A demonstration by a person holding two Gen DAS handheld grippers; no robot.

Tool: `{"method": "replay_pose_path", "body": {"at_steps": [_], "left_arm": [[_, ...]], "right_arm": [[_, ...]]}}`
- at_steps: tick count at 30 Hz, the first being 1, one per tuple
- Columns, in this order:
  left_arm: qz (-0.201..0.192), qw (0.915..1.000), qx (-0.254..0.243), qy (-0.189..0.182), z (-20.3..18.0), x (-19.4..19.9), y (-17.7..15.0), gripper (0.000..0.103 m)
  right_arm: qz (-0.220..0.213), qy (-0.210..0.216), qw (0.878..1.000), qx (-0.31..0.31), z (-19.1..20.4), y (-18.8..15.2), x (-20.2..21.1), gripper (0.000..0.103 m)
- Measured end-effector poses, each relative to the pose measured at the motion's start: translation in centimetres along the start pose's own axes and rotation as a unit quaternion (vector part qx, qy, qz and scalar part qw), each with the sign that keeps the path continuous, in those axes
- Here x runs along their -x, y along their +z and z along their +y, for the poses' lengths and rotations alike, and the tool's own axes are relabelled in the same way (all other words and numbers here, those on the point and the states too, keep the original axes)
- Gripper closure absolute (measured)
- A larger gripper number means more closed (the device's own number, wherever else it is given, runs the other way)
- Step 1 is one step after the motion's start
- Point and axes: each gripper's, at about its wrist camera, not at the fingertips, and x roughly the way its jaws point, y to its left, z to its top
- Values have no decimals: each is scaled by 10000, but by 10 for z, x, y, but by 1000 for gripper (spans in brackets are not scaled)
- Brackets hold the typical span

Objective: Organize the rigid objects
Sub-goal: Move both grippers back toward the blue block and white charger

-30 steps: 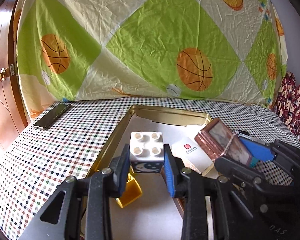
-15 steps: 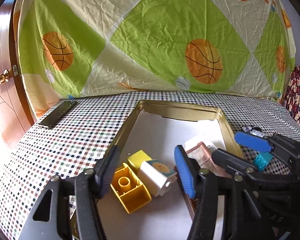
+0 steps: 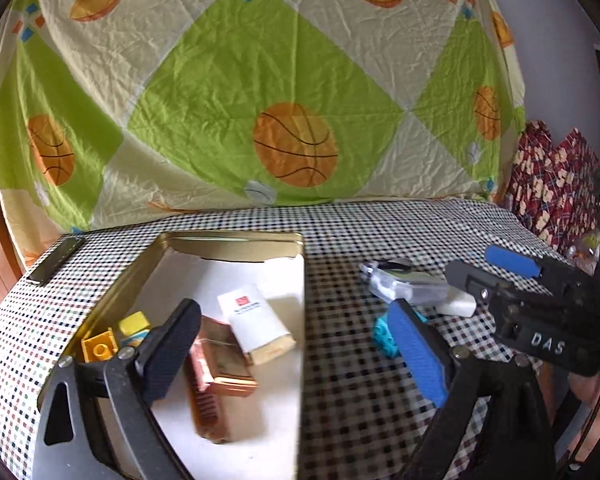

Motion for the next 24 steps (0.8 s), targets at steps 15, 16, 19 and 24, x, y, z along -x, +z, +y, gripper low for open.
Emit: {"method": "replay_pose_path", "body": {"at_steps": [15, 16, 19, 24], "left_arm": [[1088, 9917, -622, -278, -83, -74, -5, 15], [1166, 9907, -649, -263, -85, -79, -5, 15], [1414, 9874, -635, -328, -86, -92, -5, 19], [1651, 9837, -471, -528, -77, -100, -7, 53]], "right_arm": [[-245, -328, 9971, -636, -52, -9, 16, 28], [-270, -328, 9970, -640, -51, -9, 17, 28], [-255, -348, 9972, -608, -50, -9, 15, 27], [-307, -375, 9967, -644, -51, -9, 17, 25]]}}
